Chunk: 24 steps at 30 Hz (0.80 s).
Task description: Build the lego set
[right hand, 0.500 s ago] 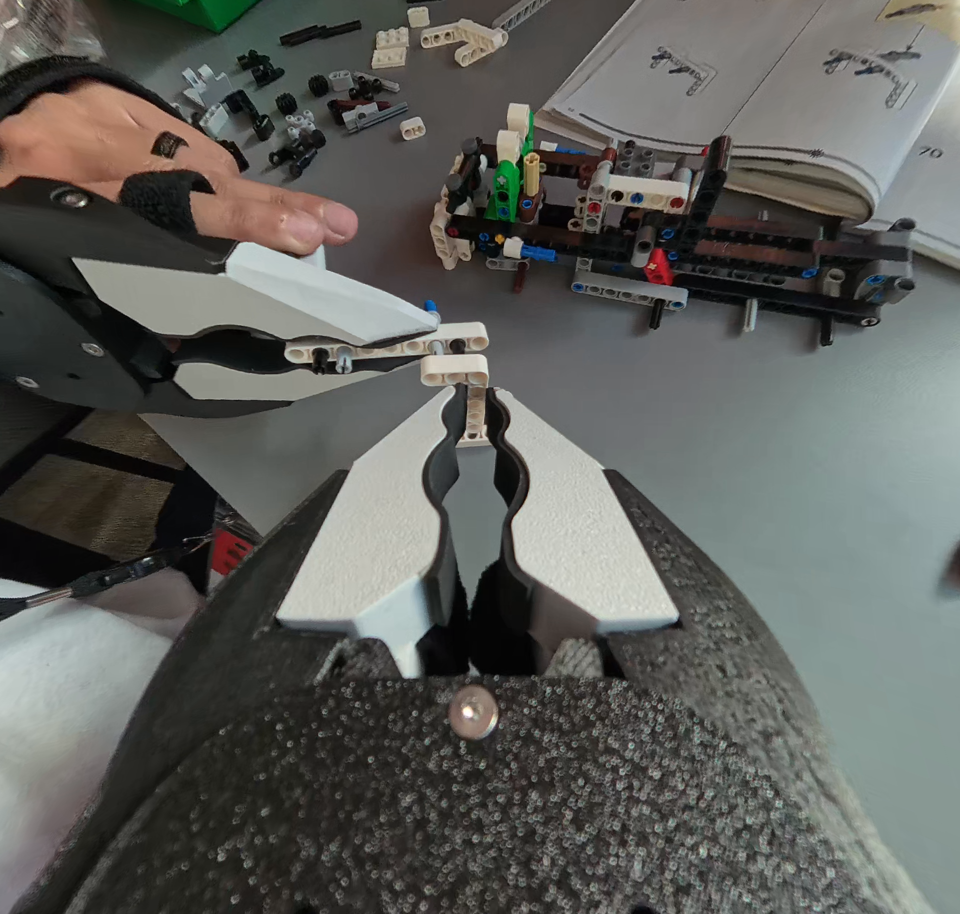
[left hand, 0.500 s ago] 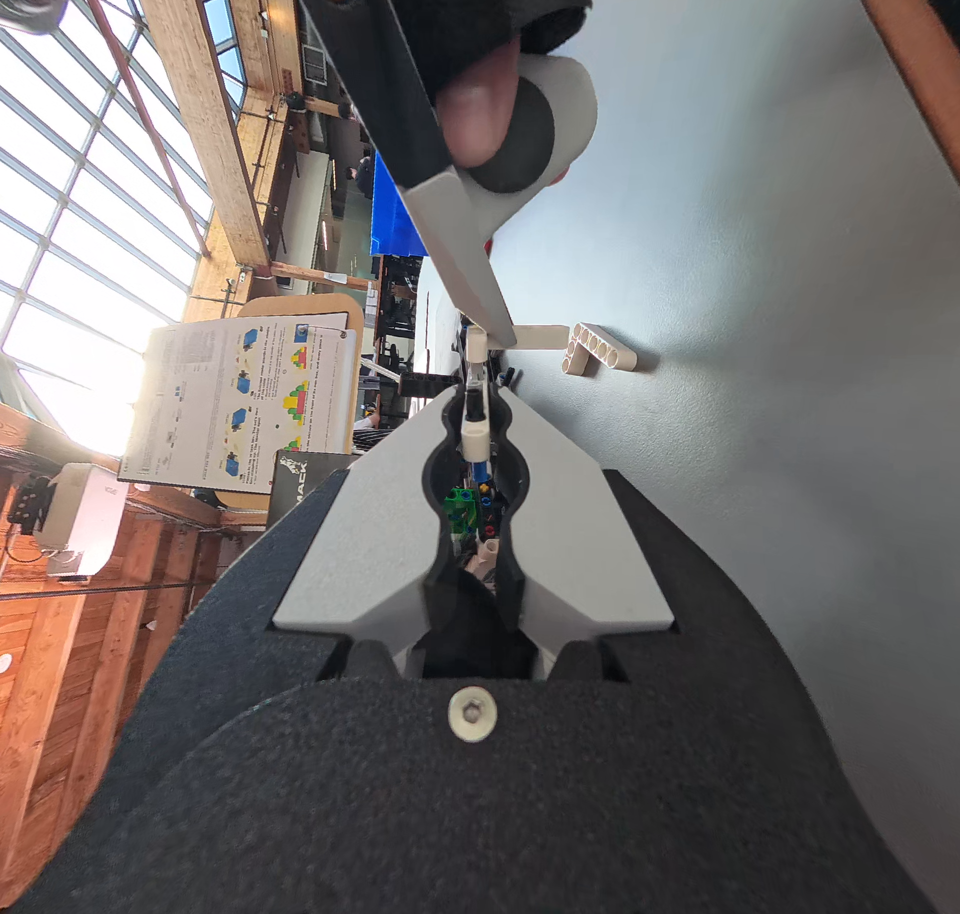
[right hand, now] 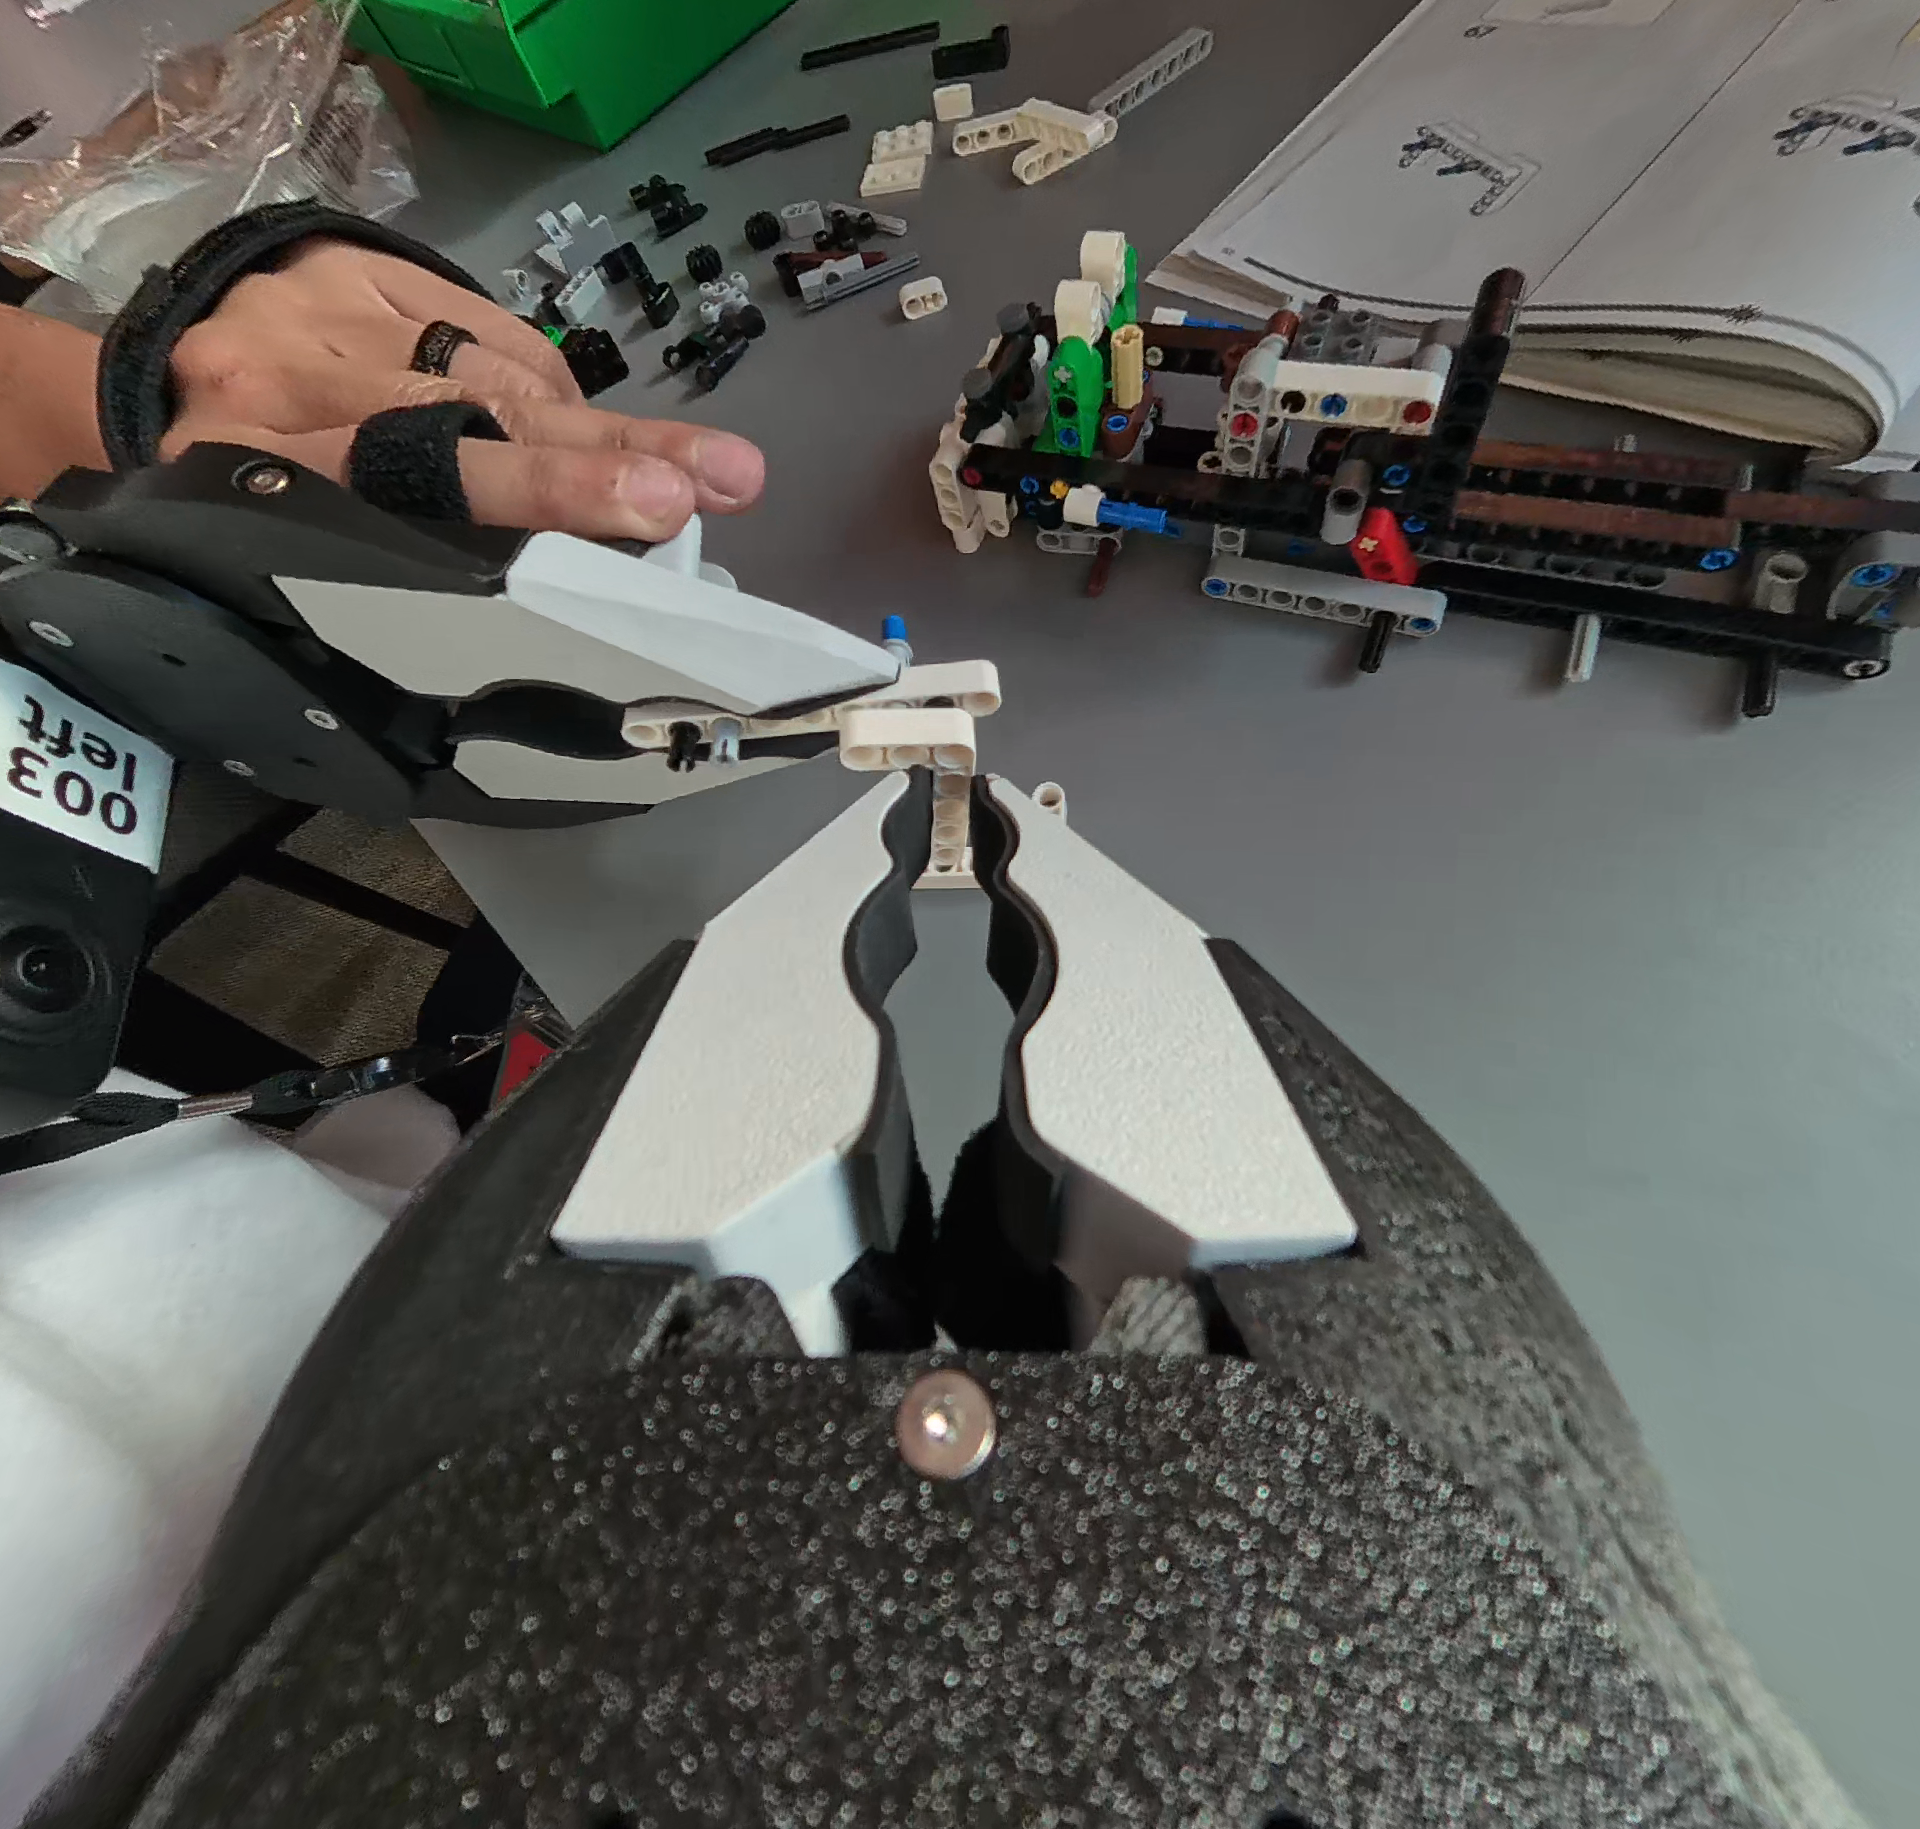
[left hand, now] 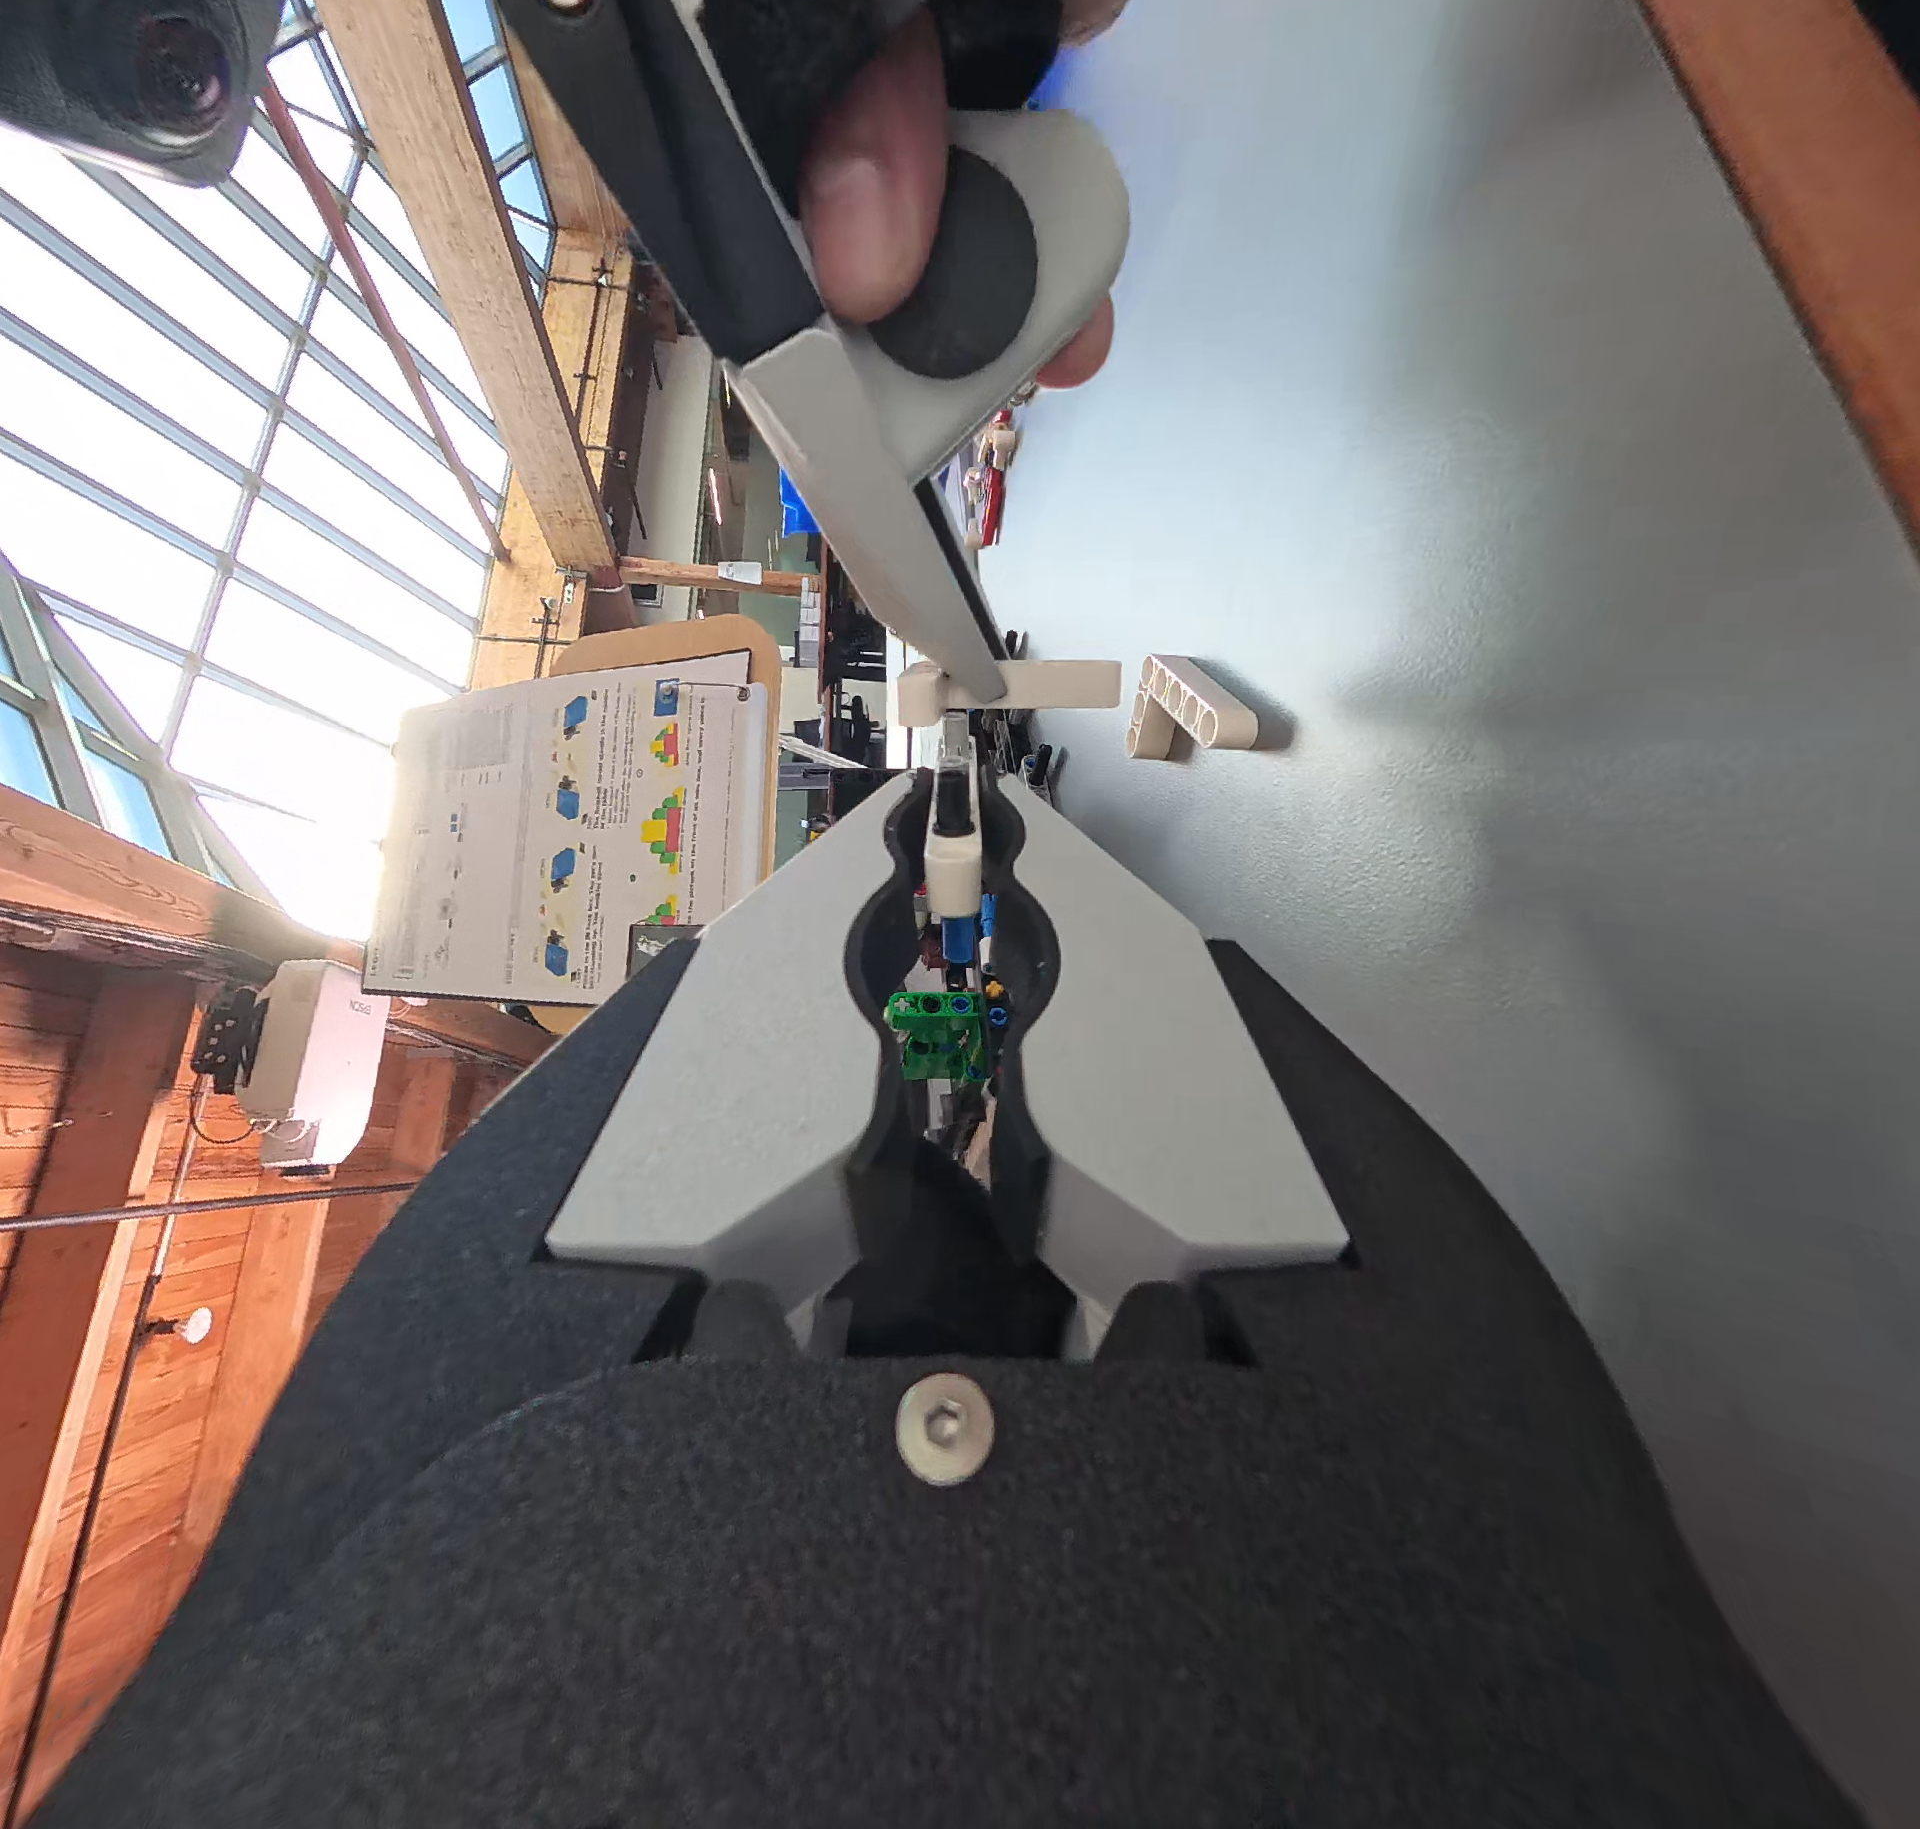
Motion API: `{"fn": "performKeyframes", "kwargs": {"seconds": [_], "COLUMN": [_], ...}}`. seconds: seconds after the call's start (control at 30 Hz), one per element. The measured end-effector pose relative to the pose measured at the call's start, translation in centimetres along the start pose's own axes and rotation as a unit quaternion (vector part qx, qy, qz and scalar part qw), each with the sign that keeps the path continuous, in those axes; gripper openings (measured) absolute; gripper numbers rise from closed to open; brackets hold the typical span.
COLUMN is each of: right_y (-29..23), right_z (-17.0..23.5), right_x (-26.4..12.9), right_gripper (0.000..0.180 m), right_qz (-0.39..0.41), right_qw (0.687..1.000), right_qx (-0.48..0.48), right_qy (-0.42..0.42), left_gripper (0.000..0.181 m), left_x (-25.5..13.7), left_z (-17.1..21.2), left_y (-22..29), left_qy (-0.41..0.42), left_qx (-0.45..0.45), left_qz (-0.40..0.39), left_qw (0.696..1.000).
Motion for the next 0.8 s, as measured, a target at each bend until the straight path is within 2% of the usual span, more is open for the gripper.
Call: {"fn": "performKeyframes", "kwargs": {"seconds": [0.03,0.37,0.47,0.8], "right_y": [0.04,0.36,0.3,0.62], "right_z": [0.05,0.18,0.15,0.0], "right_x": [0.01,0.44,0.7,0.8], "right_gripper": [0.006,0.006,0.006,0.006], "right_qz": [-0.005,-0.018,0.0,0.001], "right_qw": [1.0,1.0,1.0,1.0], "right_qx": [0.003,0.005,-0.011,-0.013], "right_qy": [0.005,0.004,-0.004,0.002], "left_gripper": [0.005,0.005,0.005,0.005], "left_x": [0.0,0.02,0.03,0.05], "left_z": [0.01,0.23,0.39,0.49], "left_y": [-0.21,-0.45,-0.13,-0.29], "left_qy": [-0.002,-0.006,-0.008,-0.016], "left_qx": [-0.009,-0.013,0.015,-0.003], "left_qz": [-0.002,0.004,0.005,0.011], "left_qw": [1.0,1.0,1.0,1.0]}}
Point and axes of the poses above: each gripper's, where its closed fingertips meet, x out along the fingers, z out of its underside, y = z × x across the jaws, the point moved 6 cm from there along -x, back along the fingers, and after that the axes turned 9 degrees about -z, right-handed, at the moved point
